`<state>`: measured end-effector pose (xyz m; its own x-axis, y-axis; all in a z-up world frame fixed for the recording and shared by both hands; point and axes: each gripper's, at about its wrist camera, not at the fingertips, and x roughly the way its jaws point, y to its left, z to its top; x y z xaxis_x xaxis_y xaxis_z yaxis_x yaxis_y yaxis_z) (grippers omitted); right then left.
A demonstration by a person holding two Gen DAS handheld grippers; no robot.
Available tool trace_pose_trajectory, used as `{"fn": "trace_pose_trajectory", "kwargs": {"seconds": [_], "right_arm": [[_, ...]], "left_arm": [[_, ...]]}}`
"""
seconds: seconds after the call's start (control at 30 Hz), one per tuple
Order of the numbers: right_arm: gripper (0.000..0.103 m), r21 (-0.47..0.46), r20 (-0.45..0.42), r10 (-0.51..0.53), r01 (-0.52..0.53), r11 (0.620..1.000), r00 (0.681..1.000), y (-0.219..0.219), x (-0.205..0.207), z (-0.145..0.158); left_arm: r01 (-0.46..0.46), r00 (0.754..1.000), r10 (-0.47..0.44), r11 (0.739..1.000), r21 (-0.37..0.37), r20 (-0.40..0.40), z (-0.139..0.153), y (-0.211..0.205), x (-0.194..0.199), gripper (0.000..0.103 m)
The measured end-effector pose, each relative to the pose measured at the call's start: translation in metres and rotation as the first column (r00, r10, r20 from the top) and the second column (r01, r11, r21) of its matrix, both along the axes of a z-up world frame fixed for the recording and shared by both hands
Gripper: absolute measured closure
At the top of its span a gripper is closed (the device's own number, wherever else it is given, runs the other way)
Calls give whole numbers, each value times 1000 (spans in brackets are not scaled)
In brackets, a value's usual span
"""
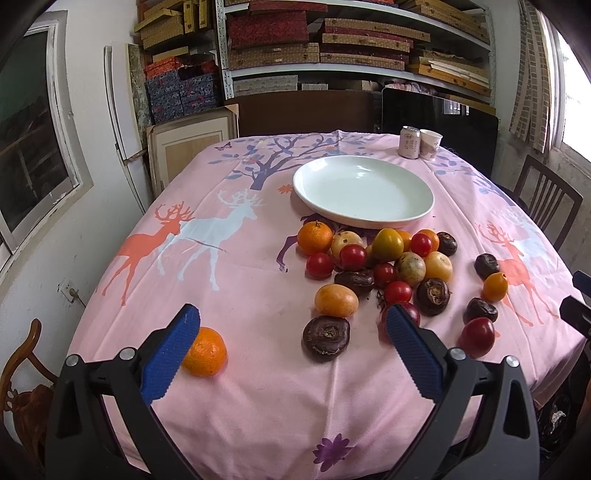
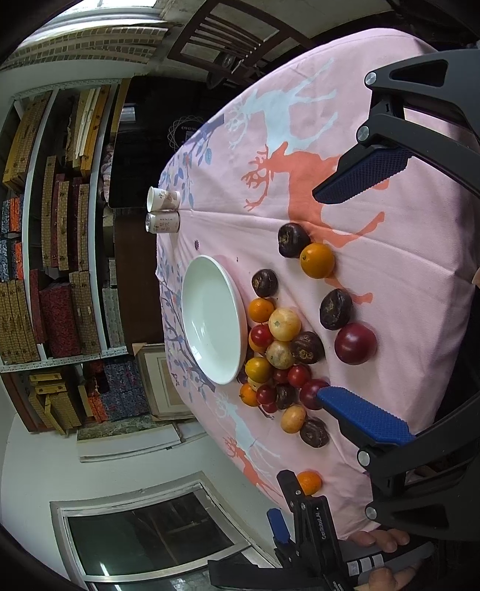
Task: Organize fruits
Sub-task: 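Grasp the loose mandarin with the left tool while the right tool grasps a dark red fruit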
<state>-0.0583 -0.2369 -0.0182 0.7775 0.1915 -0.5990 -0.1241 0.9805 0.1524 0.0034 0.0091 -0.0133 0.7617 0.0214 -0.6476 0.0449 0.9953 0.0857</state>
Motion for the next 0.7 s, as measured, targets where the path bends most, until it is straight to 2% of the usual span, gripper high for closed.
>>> {"fn": "trace_pose_trajectory", "kwargs": {"seconds": [0.1, 0.13, 0.17, 0.23, 0.27, 0.37, 0.5, 0.7], "right_arm": [[4, 28, -64, 106, -104, 994, 992, 11, 7, -19], [7, 25, -88, 145, -144, 989, 985, 18, 10, -26], [11, 8, -115, 175, -175, 984, 978, 27, 14, -33], [36, -21, -165, 217, -223, 975, 962, 40, 21, -44], [40, -32, -185, 231, -241, 970, 955, 46, 24, -50], [44, -44, -209, 227, -241, 969, 951, 55, 32, -62], [55, -42, -210, 207, -220, 975, 956, 53, 39, -62], [56, -63, -229, 169, -187, 980, 959, 52, 57, -70]], "left_arm": [[-15, 1000, 15, 1000, 19, -5, -5, 6, 2, 4], [-21, 1000, 21, 999, 26, -7, -8, 8, 3, 4], [-30, 999, 30, 999, 32, -10, -10, 12, 3, 4], [-54, 998, 55, 998, 39, -23, -17, 21, 4, 4], [-63, 997, 64, 997, 37, -32, -20, 26, 5, 4], [-87, 994, 89, 996, 35, -60, -29, 40, 7, 4], [-109, 991, 112, 993, 48, -73, -36, 55, 6, 4], [-105, 990, 110, 992, 65, -83, -45, 62, 5, 4]]}}
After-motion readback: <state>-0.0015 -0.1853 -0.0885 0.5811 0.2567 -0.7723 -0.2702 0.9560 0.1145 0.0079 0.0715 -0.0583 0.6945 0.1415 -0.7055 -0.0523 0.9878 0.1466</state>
